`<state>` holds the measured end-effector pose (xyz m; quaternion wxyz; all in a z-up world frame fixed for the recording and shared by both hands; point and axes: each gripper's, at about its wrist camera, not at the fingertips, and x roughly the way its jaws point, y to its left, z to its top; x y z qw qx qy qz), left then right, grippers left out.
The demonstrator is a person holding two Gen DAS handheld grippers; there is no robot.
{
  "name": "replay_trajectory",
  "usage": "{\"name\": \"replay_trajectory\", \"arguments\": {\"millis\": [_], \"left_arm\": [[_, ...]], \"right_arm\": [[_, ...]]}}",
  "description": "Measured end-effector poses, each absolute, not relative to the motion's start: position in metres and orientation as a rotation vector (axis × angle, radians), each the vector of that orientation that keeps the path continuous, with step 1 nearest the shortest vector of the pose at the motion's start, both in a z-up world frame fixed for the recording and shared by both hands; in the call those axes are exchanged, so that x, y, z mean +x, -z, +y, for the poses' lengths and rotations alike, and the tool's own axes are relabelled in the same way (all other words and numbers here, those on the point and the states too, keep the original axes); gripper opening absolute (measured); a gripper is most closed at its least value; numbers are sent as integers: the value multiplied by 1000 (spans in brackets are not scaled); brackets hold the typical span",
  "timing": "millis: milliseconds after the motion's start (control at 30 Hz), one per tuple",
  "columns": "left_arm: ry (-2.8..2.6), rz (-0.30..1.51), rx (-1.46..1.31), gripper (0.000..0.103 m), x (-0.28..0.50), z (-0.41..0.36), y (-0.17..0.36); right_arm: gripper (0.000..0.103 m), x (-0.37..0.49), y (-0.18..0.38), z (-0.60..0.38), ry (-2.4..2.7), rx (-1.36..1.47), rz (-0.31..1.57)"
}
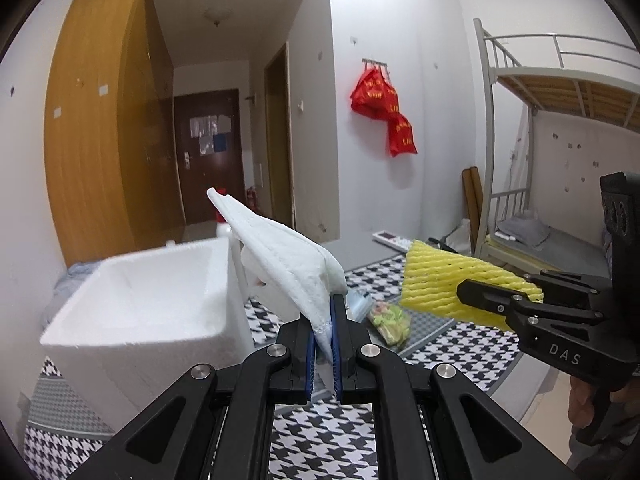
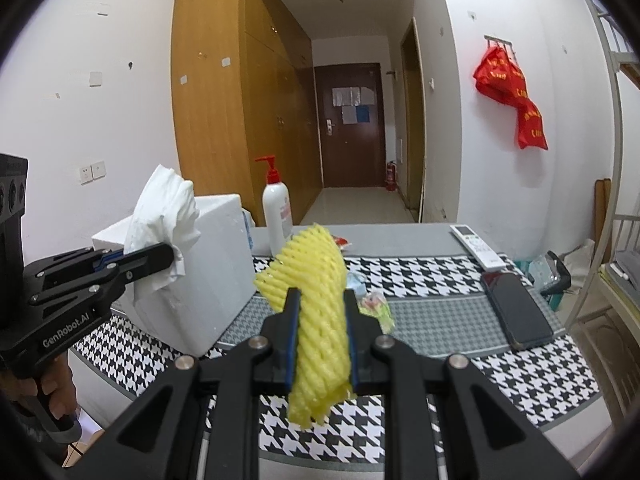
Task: Organize soft objects
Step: 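Carry the white cloth and yellow foam net over the white foam box with both tools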
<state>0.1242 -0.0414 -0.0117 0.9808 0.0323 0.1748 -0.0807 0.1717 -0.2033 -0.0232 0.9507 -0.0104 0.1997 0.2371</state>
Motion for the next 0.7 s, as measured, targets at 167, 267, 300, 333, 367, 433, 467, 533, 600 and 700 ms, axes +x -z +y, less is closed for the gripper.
{"name": "replay_trajectory", "arguments": {"millis": [167, 267, 300, 333, 367, 433, 467, 533, 600, 700], "left_arm": [[161, 322, 47, 7, 118, -33, 5], [156, 312, 47, 7, 118, -29, 2], [158, 312, 47, 7, 118, -28, 0], [159, 310, 47, 7, 119, -27, -1], [156, 306, 49, 7, 119, -27, -3], [148, 301, 45, 7, 120, -25, -5], [143, 300, 43, 7, 121, -23, -6], [140, 294, 48, 7, 122, -22, -9], [137, 291, 49, 7, 121, -19, -11], [136, 290, 36, 7, 121, -13, -14]], "right_arm": [[23, 170, 13, -201, -493, -12, 377], [23, 170, 10, -197, -500, -16, 364], [23, 170, 9, -197, -502, -16, 359], [23, 170, 7, -196, -502, -15, 355], [23, 171, 6, -195, -502, -12, 350], [23, 171, 3, -194, -502, -13, 341], [23, 171, 2, -192, -499, -18, 337], [23, 171, 0, -190, -500, -22, 332], [23, 172, -3, -188, -504, -24, 325], [23, 174, -5, -185, -513, -18, 318]]}}
